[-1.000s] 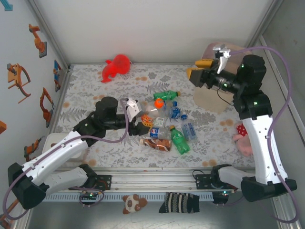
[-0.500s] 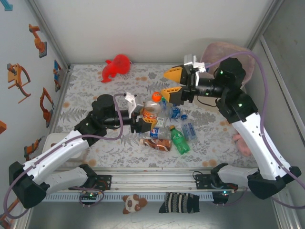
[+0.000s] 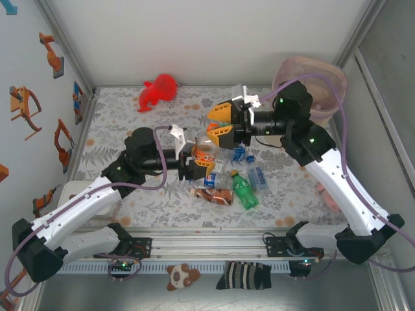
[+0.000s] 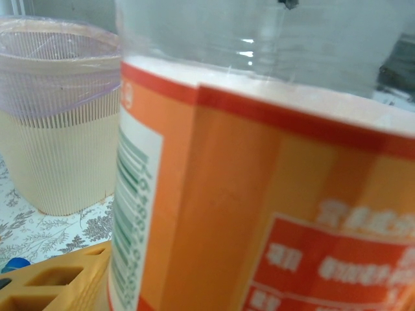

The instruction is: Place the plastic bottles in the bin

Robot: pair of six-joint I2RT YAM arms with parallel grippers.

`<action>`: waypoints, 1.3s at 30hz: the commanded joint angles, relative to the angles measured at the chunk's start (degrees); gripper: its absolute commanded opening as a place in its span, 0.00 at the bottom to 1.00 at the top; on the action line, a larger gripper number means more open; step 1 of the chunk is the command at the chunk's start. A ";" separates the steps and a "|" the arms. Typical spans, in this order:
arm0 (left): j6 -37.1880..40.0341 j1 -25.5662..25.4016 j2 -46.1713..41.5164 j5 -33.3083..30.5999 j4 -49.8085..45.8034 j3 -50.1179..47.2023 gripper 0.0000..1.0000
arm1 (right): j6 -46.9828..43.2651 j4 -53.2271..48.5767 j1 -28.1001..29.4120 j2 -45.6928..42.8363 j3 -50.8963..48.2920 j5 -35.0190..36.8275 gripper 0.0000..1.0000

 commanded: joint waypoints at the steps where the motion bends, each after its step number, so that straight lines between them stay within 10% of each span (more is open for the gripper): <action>1: -0.39 -0.61 -0.40 1.58 2.43 1.63 0.53 | -1.32 0.42 0.57 -0.14 -0.19 -1.29 0.51; 15: -0.27 -0.70 -1.02 0.78 3.45 1.45 0.54 | -1.49 -0.72 1.37 0.03 1.18 -1.26 0.20; 27: 0.25 -0.70 -4.84 -4.45 3.75 -0.80 0.79 | -4.74 -10.94 0.64 1.52 8.53 10.83 0.18; 39: 1.16 -0.43 -8.58 -9.81 2.19 -3.07 0.81 | 8.08 -15.63 -20.56 5.25 18.14 27.70 0.13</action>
